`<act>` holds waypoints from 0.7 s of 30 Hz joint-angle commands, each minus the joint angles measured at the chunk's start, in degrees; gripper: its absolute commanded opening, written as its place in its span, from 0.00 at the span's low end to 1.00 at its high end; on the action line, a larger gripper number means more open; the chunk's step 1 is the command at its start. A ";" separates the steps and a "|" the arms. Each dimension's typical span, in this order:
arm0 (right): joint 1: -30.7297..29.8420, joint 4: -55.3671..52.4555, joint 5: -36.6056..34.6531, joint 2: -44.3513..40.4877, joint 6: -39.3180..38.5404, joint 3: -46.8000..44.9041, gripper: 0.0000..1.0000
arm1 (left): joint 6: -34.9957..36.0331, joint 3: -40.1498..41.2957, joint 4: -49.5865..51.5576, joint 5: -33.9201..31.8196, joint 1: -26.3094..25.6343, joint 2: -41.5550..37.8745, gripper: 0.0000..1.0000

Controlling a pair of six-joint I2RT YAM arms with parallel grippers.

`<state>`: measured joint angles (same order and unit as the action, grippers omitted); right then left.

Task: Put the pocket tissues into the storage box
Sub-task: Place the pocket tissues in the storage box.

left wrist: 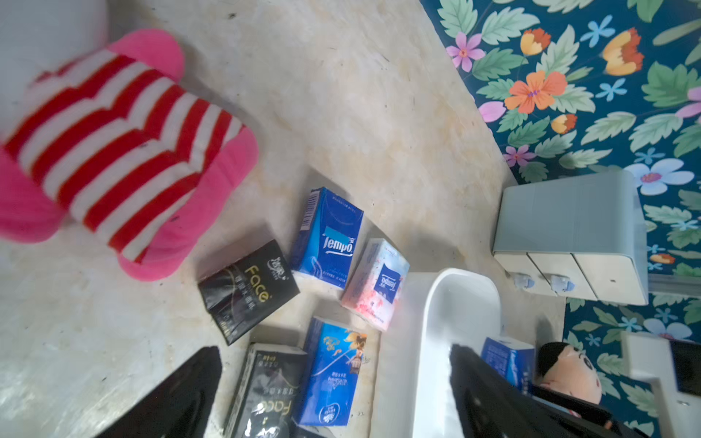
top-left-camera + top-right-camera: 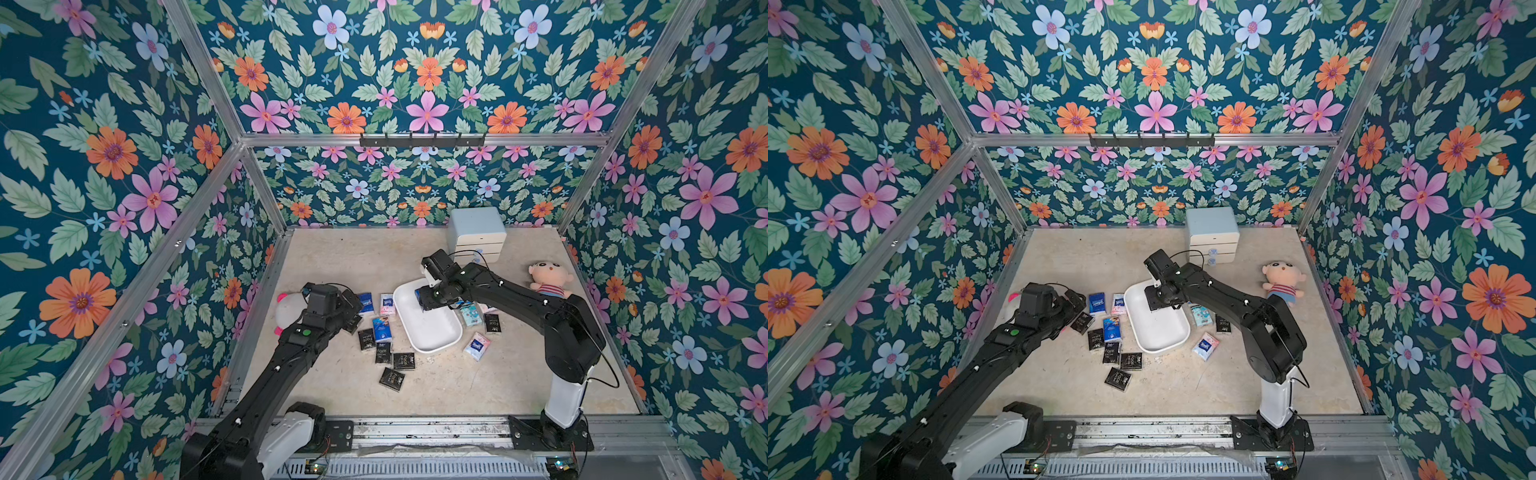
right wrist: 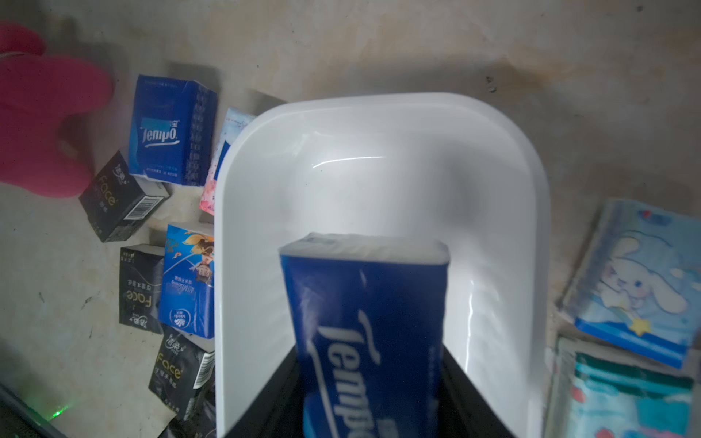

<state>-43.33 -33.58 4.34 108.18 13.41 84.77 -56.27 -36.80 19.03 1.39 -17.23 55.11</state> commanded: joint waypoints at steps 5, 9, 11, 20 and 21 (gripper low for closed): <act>-0.44 3.27 8.04 5.52 -1.62 2.44 0.52 | -3.68 2.00 2.24 -1.16 -0.17 -2.85 0.99; -0.58 5.37 8.17 8.48 1.12 4.02 0.52 | -1.91 0.63 3.78 -0.86 -0.15 -2.01 0.99; -0.59 6.76 7.99 9.67 3.03 4.73 0.52 | -0.69 -0.26 4.84 -1.03 -0.17 -1.55 0.99; -0.71 9.24 7.13 10.70 9.07 5.55 0.72 | 2.25 -1.19 5.50 0.49 -0.11 -0.65 0.99; -0.73 9.46 6.88 9.78 9.56 4.85 0.73 | 2.54 -1.41 5.50 0.78 -0.10 -0.39 0.99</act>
<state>-43.99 -25.19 11.94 119.46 20.23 90.39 -55.53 -37.69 24.05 1.45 -17.39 54.33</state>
